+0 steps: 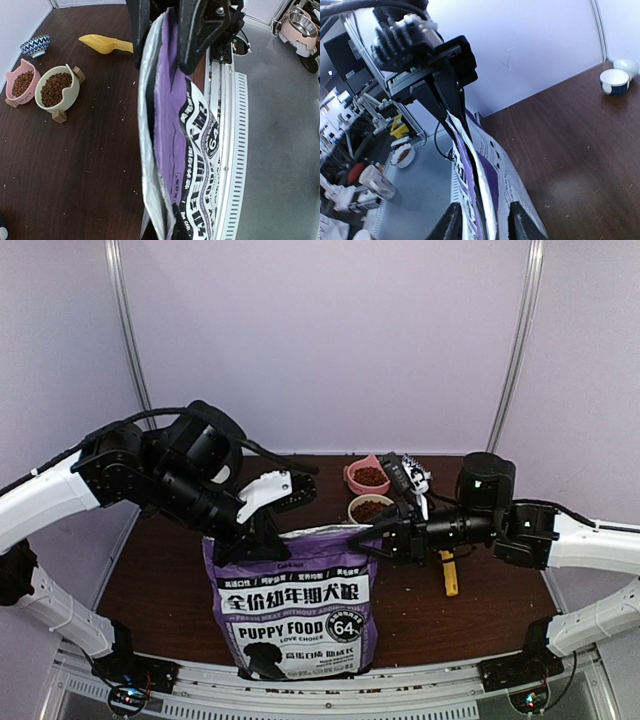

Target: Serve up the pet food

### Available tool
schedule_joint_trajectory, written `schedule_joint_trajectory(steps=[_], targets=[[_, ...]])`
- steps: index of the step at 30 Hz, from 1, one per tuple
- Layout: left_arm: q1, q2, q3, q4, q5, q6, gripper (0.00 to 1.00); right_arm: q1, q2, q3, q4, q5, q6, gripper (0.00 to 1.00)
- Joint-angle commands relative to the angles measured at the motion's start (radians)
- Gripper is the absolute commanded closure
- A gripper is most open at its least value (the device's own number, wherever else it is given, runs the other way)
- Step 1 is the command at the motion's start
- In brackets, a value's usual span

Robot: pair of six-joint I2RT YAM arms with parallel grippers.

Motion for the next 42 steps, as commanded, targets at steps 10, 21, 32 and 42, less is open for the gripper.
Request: schedule_joint_trajectory(steps=[10, 21, 32, 42], targets=[[0.005, 0.002, -0.008, 0.086, -0.036, -0.005, 1.00, -0.022, -0.135, -0.159, 0.106, 0.102, -0.088, 0.41], [0.005, 0.003, -0.008, 0.100, -0.029, -0.011, 1.00, -0.025, -0.113, -0.098, 0.062, 0.090, -0.164, 0.50], [0.005, -0.003, -0.010, 0.100, -0.033, -0.011, 1.00, -0.025, -0.078, -0.077, 0.101, 0.042, -0.127, 0.79], [0.005, 0.035, 0.031, 0.155, 0.001, -0.037, 0.61, -0.024, -0.057, -0.045, 0.074, 0.000, -0.123, 1.00]])
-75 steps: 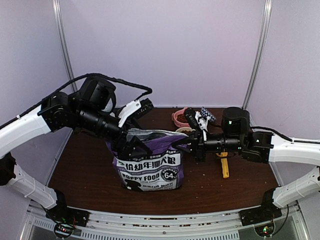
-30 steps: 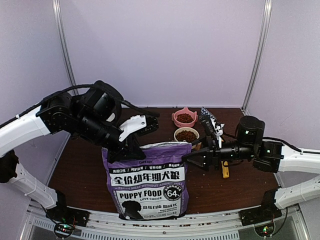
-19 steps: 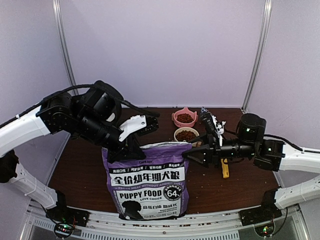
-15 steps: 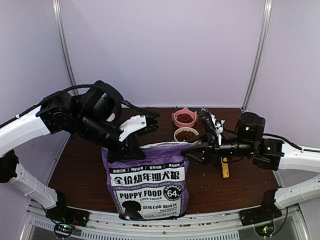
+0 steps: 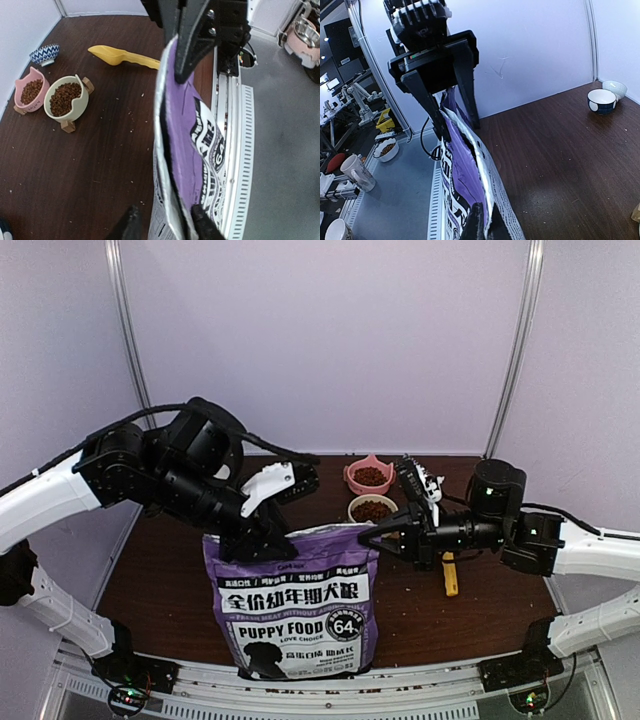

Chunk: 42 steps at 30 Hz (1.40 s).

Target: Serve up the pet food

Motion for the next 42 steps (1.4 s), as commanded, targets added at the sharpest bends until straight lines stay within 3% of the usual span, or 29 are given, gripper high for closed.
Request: schedule_joint_trajectory(steps=[1, 7, 16, 24, 28, 36, 39, 42], targets=[[0.004, 0.051, 0.052, 0.097, 0.020, -0.021, 0.57, -0.002, 0.001, 0.036, 0.012, -0.030, 0.010, 1.00], [0.003, 0.160, 0.157, 0.118, 0.079, -0.016, 0.47, -0.002, -0.013, 0.035, 0.021, -0.033, 0.013, 1.00], [0.003, 0.246, 0.233, 0.154, 0.148, -0.017, 0.51, -0.002, -0.028, 0.022, 0.025, -0.033, 0.003, 1.00], [0.003, 0.262, 0.226, 0.153, 0.162, -0.016, 0.76, -0.002, -0.031, 0.016, 0.029, -0.036, -0.004, 1.00], [0.001, 0.268, 0.224, 0.154, 0.189, -0.015, 1.00, -0.002, -0.031, 0.017, 0.031, -0.035, -0.005, 1.00], [0.001, 0.252, 0.222, 0.145, 0.163, 0.000, 1.00, -0.002, -0.028, 0.017, 0.032, -0.037, -0.005, 1.00], [0.001, 0.241, 0.226, 0.116, 0.125, 0.009, 0.81, -0.002, -0.031, 0.019, 0.026, -0.032, -0.009, 1.00], [0.003, 0.217, 0.206, 0.105, 0.091, 0.017, 0.74, -0.002, -0.033, 0.020, 0.025, -0.031, -0.009, 1.00]])
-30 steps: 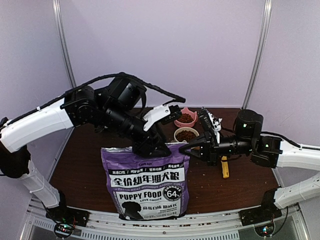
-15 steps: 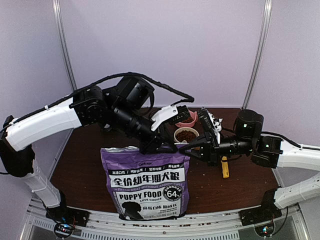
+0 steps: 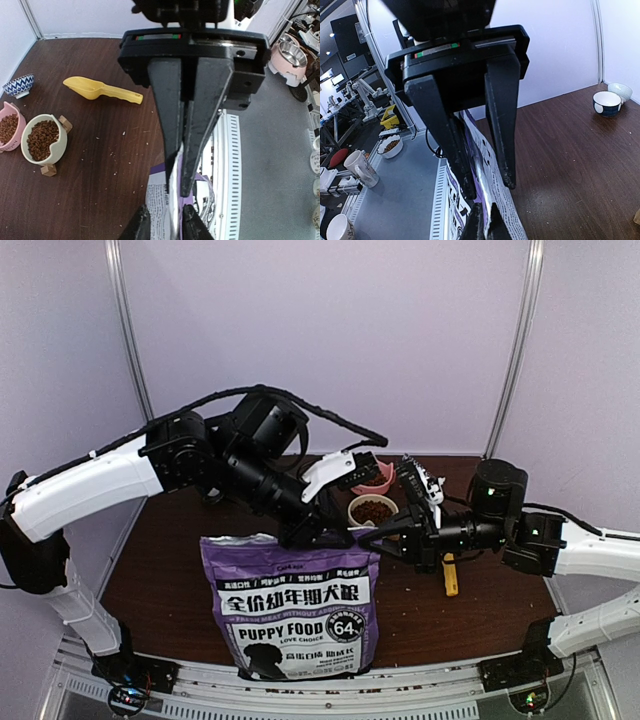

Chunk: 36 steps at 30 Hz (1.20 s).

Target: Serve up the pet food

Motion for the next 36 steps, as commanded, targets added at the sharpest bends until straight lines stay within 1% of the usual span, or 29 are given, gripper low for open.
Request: schedule_joint_trajectory(steps=[1, 3, 7, 11, 15, 17, 21, 24, 30, 31, 32, 34, 36], targets=[[0.002, -0.045, -0.007, -0.004, -0.056, 0.023, 0.74, -0.002, -0.024, 0.019, 0.031, -0.001, -0.005, 1.00], [0.002, -0.059, -0.020, -0.008, -0.067, 0.024, 0.77, -0.003, -0.023, 0.020, 0.031, -0.001, -0.004, 1.00], [0.002, -0.065, -0.035, -0.016, -0.061, 0.020, 0.78, -0.002, -0.020, 0.019, 0.035, -0.001, -0.001, 1.00], [0.002, -0.058, -0.036, -0.035, -0.024, 0.021, 0.73, -0.003, -0.020, 0.023, 0.032, -0.001, -0.001, 1.00], [0.002, -0.054, -0.037, -0.060, -0.026, 0.029, 0.67, -0.003, -0.025, 0.023, 0.027, 0.005, -0.002, 1.00], [0.003, -0.046, -0.028, -0.081, -0.031, 0.034, 0.67, -0.002, -0.026, 0.024, 0.026, 0.007, -0.003, 1.00], [0.002, -0.041, -0.026, -0.093, -0.030, 0.040, 0.83, -0.003, -0.024, 0.023, 0.028, 0.009, -0.002, 1.00], [0.002, -0.041, -0.022, -0.094, -0.035, 0.045, 1.00, -0.002, -0.025, 0.023, 0.026, 0.011, -0.002, 1.00], [0.002, -0.052, -0.013, -0.114, -0.057, 0.060, 1.00, -0.004, -0.037, 0.028, 0.004, 0.028, -0.015, 1.00], [0.002, -0.053, -0.006, -0.127, -0.070, 0.063, 0.98, -0.003, -0.041, 0.029, -0.003, 0.033, -0.018, 1.00], [0.002, -0.053, -0.003, -0.141, -0.083, 0.064, 0.88, -0.003, -0.044, 0.031, -0.008, 0.036, -0.021, 1.00], [0.002, -0.058, -0.001, -0.162, -0.102, 0.068, 0.70, -0.006, -0.051, 0.030, -0.016, 0.042, -0.026, 1.00], [0.002, -0.066, -0.004, -0.174, -0.108, 0.070, 0.59, -0.006, -0.054, 0.031, -0.024, 0.046, -0.029, 1.00]])
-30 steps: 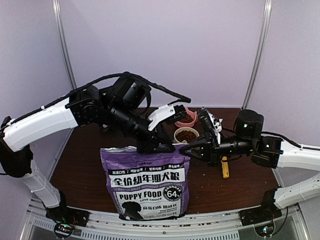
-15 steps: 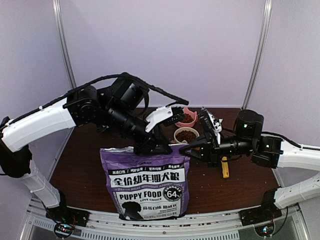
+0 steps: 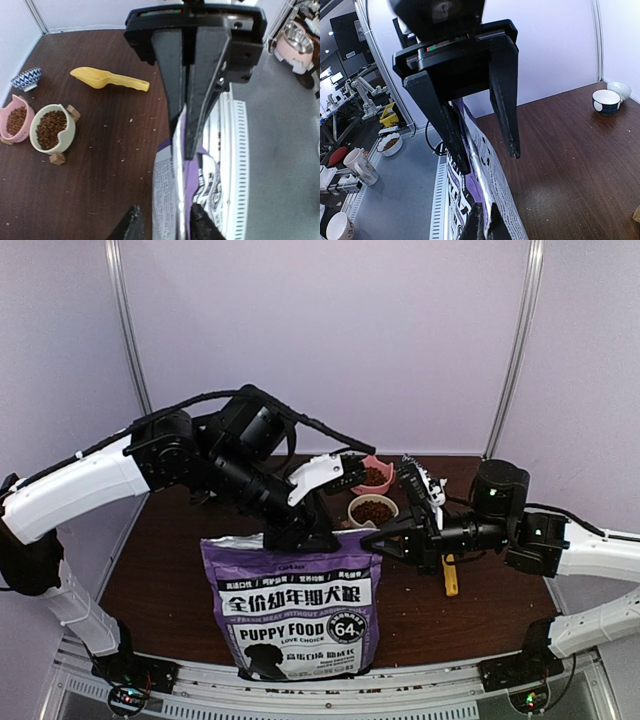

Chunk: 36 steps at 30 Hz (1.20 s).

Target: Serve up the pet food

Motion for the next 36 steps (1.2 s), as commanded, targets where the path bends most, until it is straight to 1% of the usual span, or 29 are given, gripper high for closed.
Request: schedule_joint_trajectory(steps=[1, 3, 7, 8, 11, 14, 15, 21, 25, 29, 33, 35, 36], targets=[[0.006, -0.029, 0.009, -0.112, -0.053, 0.016, 0.54, -0.007, -0.041, 0.031, 0.001, 0.031, -0.021, 1.00], [0.006, -0.038, 0.005, -0.122, -0.058, 0.017, 0.49, -0.009, -0.042, 0.029, 0.000, 0.033, -0.022, 1.00], [0.006, -0.062, -0.009, -0.127, -0.053, 0.014, 0.45, -0.010, -0.041, 0.026, 0.002, 0.036, -0.021, 1.00], [0.006, -0.064, -0.012, -0.127, -0.047, 0.013, 0.50, -0.011, -0.040, 0.026, 0.005, 0.036, -0.020, 1.00], [0.006, -0.063, -0.015, -0.127, -0.045, 0.009, 0.76, -0.010, -0.031, 0.029, 0.011, 0.031, -0.016, 1.00], [0.006, -0.059, -0.014, -0.127, -0.045, 0.009, 0.99, -0.010, -0.013, 0.033, 0.028, 0.013, -0.003, 1.00], [0.007, -0.060, -0.012, -0.127, -0.044, 0.009, 1.00, -0.009, -0.006, 0.033, 0.039, 0.004, 0.003, 1.00], [0.006, -0.068, -0.010, -0.107, -0.036, 0.007, 1.00, 0.004, 0.040, 0.030, 0.106, -0.020, 0.020, 0.80], [0.006, -0.067, -0.008, -0.105, -0.030, 0.007, 1.00, 0.007, 0.063, 0.037, 0.145, -0.032, 0.026, 0.72], [0.006, -0.066, -0.006, -0.102, -0.030, 0.007, 1.00, 0.013, 0.094, 0.058, 0.157, -0.049, 0.025, 0.70], [0.006, -0.066, -0.006, -0.093, -0.029, 0.006, 1.00, 0.020, 0.124, 0.069, 0.183, -0.061, 0.035, 0.69], [0.006, -0.067, -0.008, -0.090, -0.029, 0.005, 1.00, 0.022, 0.138, 0.072, 0.195, -0.068, 0.041, 0.71], [0.006, -0.068, -0.008, -0.089, -0.029, 0.005, 1.00, 0.024, 0.143, 0.075, 0.195, -0.072, 0.041, 0.74]])
